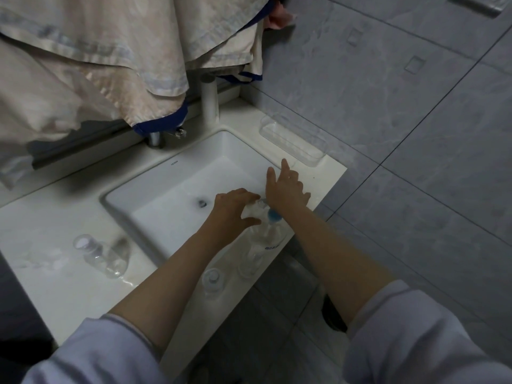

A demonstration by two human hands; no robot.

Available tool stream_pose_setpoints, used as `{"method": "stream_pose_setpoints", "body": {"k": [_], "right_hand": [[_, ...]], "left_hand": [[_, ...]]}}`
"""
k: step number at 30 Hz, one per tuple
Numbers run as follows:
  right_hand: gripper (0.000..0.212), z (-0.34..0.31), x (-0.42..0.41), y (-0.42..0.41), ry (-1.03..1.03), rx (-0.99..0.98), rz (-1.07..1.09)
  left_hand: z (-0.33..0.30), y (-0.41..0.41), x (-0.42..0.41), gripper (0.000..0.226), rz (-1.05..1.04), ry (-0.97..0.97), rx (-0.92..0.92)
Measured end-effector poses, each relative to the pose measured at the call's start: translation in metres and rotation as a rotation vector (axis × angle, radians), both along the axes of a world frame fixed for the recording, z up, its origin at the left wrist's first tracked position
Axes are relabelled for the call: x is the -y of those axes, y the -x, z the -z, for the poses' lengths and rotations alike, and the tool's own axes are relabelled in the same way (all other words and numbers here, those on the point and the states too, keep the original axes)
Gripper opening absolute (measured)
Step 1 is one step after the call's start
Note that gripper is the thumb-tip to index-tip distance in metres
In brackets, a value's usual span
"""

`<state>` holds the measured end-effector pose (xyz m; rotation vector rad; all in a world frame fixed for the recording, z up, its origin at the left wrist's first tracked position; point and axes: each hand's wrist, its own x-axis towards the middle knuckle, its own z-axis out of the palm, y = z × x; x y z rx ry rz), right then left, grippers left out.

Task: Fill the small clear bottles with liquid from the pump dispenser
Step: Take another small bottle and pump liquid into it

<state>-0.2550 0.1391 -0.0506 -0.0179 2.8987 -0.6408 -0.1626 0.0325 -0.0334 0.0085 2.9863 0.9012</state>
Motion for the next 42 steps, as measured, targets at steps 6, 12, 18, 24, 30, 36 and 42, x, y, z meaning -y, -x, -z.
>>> {"method": "stream_pose_setpoints", "body": {"k": [6,12,18,24,30,36,42], "right_hand": [[0.060,0.001,-0.001,-0.001,-0.016,-0.010,0.023],[0.060,0.004,0.000,-0.003,-0.025,0.035,0.013],[0.061,-0.001,0.000,-0.001,0.042,-0.020,0.025],[0.059,0.004,-0.001,-0.007,0.006,-0.002,0.038],[0.061,-0.005,-0.001,-0.002,0.039,-0.003,0.008],[0.061,-0.003,-0.002,-0.004,0.010,0.041,0.035],[0.061,-0.002,-0.001,-0.003,0.044,0.088,0.037]], "left_hand": [[0.007,0.004,0.000,0.051,-0.031,-0.004,0.004],[0.007,0.000,0.003,0.049,0.007,0.014,-0.024],[0.006,0.005,0.001,0.051,-0.007,0.014,-0.020],[0.007,0.000,0.004,0.049,0.030,0.039,-0.073],[0.001,-0.001,0.002,0.051,0.020,0.047,-0.050],[0.006,0.002,0.003,0.050,0.020,0.062,-0.065],[0.013,0.000,0.005,0.050,0.012,0.007,-0.078]]}}
